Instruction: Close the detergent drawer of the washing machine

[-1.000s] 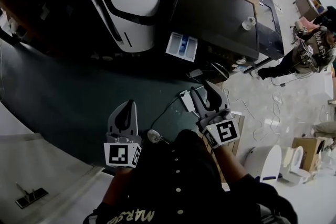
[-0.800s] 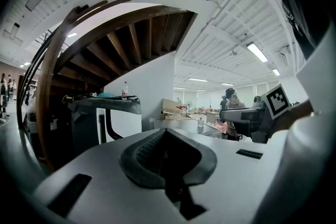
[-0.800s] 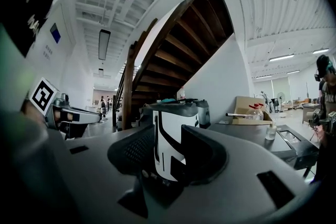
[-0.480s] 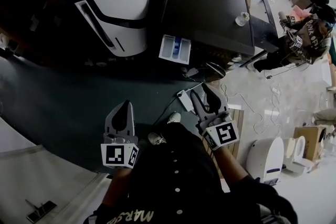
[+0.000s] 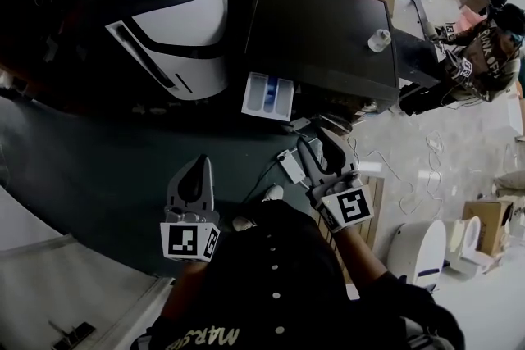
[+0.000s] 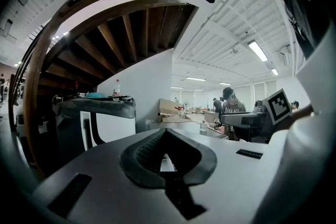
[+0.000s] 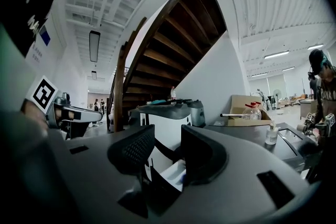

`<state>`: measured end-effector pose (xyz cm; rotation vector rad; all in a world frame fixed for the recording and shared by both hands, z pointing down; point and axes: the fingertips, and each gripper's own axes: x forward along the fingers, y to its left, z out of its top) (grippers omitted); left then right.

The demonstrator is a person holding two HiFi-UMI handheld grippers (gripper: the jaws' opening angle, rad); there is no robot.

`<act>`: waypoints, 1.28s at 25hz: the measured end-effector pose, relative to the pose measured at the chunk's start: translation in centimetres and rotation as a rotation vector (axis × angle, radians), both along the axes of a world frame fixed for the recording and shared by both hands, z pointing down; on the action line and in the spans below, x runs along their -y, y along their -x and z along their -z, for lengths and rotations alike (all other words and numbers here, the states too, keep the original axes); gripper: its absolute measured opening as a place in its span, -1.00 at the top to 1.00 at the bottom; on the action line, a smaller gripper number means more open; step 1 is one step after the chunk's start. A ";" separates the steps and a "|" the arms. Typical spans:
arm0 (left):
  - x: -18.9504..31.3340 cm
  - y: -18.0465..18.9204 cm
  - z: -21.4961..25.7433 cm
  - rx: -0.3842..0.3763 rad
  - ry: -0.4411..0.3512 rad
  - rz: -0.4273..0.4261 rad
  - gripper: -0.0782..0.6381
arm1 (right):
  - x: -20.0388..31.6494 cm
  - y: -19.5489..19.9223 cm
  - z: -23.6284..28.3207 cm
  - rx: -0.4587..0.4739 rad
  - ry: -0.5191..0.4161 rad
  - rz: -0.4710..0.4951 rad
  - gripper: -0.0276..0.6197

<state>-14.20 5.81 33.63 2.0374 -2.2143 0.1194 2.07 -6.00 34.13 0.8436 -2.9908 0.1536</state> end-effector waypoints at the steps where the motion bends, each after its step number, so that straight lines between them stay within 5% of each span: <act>1: 0.8 0.1 0.1 0.004 -0.001 -0.004 0.78 | 0.6 0.1 -0.1 0.002 0.003 0.004 0.39; 16: 7.3 1.1 0.2 0.032 0.029 -0.016 0.78 | 7.1 0.8 -1.7 0.001 0.043 -0.029 0.41; 32: 12.5 5.3 0.3 0.007 -0.006 -0.310 0.78 | 8.4 2.4 -1.7 -0.077 0.006 -0.286 0.41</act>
